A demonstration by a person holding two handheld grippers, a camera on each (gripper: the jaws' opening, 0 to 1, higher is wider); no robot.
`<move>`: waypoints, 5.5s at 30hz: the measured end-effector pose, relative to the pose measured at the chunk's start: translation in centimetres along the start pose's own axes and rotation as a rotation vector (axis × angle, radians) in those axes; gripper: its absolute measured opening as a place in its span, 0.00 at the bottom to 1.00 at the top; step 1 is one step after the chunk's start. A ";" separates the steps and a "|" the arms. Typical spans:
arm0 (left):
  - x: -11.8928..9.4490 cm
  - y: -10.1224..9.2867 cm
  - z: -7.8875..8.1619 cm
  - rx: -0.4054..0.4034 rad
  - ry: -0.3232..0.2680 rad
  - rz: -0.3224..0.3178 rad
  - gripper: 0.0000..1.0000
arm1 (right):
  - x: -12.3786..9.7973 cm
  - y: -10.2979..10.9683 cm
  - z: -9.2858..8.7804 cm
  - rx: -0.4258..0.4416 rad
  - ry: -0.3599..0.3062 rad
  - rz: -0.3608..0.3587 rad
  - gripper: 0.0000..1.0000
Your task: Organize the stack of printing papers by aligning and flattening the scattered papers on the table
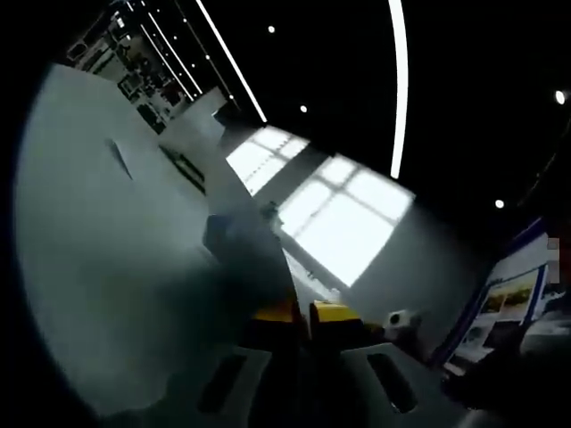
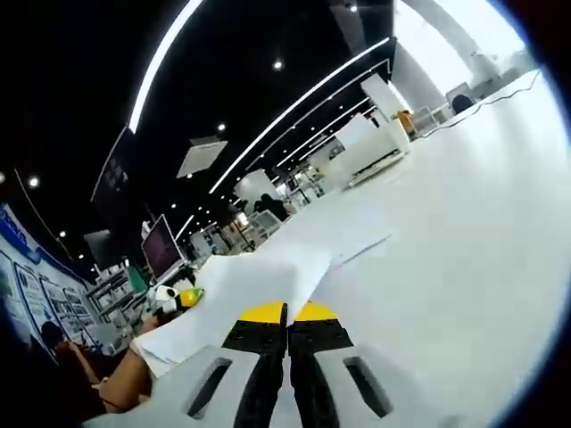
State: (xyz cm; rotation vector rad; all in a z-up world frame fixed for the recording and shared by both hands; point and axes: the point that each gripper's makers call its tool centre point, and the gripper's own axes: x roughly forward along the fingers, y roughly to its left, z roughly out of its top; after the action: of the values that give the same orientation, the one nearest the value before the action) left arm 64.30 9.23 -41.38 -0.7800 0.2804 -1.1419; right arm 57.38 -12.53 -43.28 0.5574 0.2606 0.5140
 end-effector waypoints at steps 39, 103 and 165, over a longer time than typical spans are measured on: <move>0.0 0.0 0.2 -0.042 -0.006 -0.010 0.13 | 0.7 4.4 -1.9 -0.057 0.068 0.178 0.00; -0.3 -0.5 0.9 0.047 -0.032 -0.041 0.06 | 6.6 -10.8 6.1 -0.316 0.081 -0.066 0.27; -0.2 -0.7 0.7 0.046 -0.032 -0.043 0.06 | 13.4 -14.6 5.3 -0.547 0.201 -0.174 0.22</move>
State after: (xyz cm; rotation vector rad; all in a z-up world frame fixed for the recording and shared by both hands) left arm 64.15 9.57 -40.45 -0.7658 0.2104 -1.1714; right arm 76.35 -18.36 -48.50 -0.0504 0.3401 0.4478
